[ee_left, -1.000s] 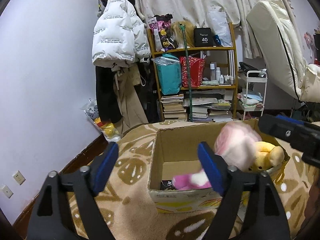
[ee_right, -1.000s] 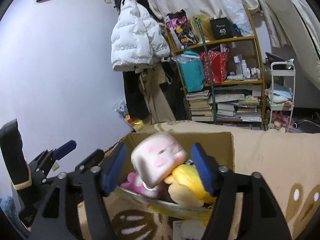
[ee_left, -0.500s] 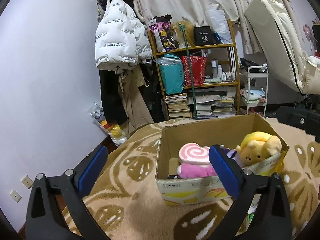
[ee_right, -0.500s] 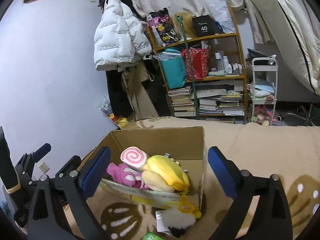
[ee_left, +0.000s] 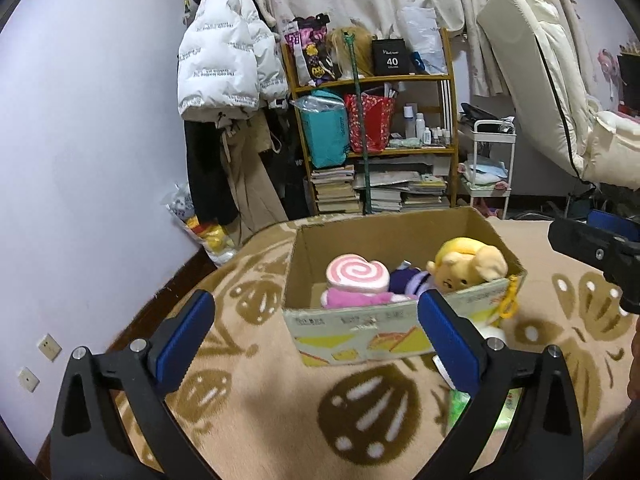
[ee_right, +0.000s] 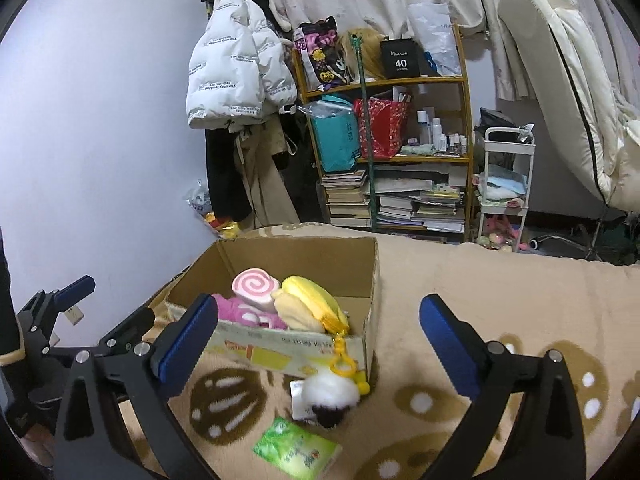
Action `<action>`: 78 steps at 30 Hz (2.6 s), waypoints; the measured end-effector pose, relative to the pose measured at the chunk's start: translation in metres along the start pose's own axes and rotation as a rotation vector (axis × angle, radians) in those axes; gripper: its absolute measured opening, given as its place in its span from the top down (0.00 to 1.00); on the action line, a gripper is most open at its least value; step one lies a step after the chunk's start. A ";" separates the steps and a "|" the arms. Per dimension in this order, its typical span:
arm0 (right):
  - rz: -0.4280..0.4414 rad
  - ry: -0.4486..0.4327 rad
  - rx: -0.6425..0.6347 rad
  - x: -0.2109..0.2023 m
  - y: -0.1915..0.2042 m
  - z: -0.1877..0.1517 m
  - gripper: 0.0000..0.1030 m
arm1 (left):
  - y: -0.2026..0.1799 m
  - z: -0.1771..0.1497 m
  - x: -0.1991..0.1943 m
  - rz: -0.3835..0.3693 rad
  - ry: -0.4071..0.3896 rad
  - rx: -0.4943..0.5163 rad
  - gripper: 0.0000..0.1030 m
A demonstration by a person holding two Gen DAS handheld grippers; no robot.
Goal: Organize soft objects
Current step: 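Withdraw both open tools toward the green packet and pompom keychain, then grasp the green tea packet with the left tool while the right tool grasps the white pompom keychain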
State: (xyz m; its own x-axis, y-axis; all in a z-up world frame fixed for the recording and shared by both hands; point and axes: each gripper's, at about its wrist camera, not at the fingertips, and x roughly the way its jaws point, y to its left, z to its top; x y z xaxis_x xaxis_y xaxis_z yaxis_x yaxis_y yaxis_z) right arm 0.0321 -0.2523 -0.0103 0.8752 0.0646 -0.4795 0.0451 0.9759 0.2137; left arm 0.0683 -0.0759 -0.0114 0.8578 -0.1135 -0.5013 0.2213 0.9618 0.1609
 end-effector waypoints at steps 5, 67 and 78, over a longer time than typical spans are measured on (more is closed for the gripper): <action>-0.001 0.005 0.032 -0.016 -0.005 -0.001 0.00 | -0.003 -0.007 -0.006 -0.025 0.044 -0.008 0.02; 0.155 0.616 0.115 0.113 -0.051 -0.073 0.28 | -0.119 -0.094 0.084 -0.395 0.494 0.065 0.04; 0.185 0.605 0.129 0.128 -0.034 -0.081 0.44 | -0.098 -0.107 0.099 -0.362 0.534 0.008 0.28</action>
State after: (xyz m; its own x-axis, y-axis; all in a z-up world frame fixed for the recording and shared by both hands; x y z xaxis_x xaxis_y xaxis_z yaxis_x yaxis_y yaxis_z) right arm 0.1035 -0.2606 -0.1482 0.4498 0.3726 -0.8117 0.0101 0.9067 0.4218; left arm 0.0819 -0.1545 -0.1672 0.3794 -0.2891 -0.8789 0.4590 0.8836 -0.0925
